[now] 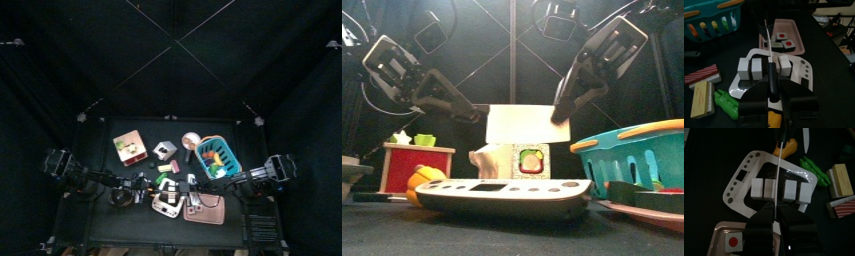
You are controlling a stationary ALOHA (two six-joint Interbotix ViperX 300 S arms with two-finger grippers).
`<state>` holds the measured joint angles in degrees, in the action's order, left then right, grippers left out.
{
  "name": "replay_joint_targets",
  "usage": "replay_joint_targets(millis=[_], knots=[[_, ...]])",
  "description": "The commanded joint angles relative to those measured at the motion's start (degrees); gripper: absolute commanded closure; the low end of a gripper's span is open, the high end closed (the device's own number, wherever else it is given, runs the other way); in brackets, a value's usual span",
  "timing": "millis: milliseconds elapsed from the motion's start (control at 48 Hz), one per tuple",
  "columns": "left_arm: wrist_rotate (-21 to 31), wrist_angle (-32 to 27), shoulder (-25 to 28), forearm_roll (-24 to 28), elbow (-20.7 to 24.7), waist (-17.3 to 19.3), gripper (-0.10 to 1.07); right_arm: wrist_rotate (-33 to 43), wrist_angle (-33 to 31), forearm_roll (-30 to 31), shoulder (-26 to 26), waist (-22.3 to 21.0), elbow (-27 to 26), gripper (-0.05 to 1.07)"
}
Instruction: Cut sushi roll
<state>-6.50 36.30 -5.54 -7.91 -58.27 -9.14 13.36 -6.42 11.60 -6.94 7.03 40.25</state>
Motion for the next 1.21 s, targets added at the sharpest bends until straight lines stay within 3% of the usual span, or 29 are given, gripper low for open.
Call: replay_joint_targets(millis=[0,417,1188], knots=[[0.0,0.5,-1.8,0.3,2.0,-0.3,0.58,-0.3,2.5,0.3,-2.4,0.0,-1.8,0.61],[0.4,0.4,0.8,0.3,2.0,-3.2,0.58,-0.1,2.9,-0.8,-1.4,3.4,-0.6,0.61],[0.1,0.4,2.3,-0.2,1.9,-1.7,0.58,-0.3,2.9,-0.4,0.4,2.9,-0.9,0.61]])
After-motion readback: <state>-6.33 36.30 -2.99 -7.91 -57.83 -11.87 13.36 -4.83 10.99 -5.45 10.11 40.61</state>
